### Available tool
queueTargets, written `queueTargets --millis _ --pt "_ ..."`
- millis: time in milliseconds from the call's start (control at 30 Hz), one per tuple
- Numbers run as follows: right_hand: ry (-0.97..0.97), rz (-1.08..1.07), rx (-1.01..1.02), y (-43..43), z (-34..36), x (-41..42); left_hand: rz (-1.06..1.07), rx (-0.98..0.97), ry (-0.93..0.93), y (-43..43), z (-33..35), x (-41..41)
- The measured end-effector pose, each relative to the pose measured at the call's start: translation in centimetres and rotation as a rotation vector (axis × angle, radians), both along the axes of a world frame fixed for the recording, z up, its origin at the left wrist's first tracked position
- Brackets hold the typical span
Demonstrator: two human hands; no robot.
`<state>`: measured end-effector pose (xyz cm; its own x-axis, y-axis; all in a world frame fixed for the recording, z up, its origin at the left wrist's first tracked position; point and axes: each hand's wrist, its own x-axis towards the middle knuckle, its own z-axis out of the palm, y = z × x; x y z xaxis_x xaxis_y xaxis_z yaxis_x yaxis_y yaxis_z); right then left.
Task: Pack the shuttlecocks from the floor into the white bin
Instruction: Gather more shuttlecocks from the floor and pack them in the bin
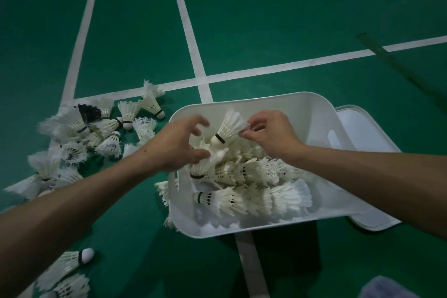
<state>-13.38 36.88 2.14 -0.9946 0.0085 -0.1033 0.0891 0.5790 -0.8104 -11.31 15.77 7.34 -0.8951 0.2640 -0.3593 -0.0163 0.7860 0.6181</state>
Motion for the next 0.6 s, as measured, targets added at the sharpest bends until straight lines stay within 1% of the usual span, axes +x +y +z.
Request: queueTargets --millis 100,200,367,500,600 --pt "-0.007 -0.013 0.027 -0.3 -0.3 0.0 -0.045 -0.132 -0.002 0.1 0.2 0.1" --pt "0.01 -0.021 0.084 0.0 -0.7 0.2 -0.052 -0.164 0.008 0.2 0.2 0.1" --pt "-0.004 -0.047 0.096 -0.7 -2.0 0.8 -0.063 -0.153 0.016 0.1 0.1 -0.4" --pt "-0.061 0.02 0.093 -2.6 -2.7 0.9 -0.043 -0.095 -0.02 0.0 -0.2 -0.4" --pt "-0.103 0.08 0.178 -3.9 -3.4 1.0 -0.03 -0.068 -0.029 -0.2 -0.2 -0.5"
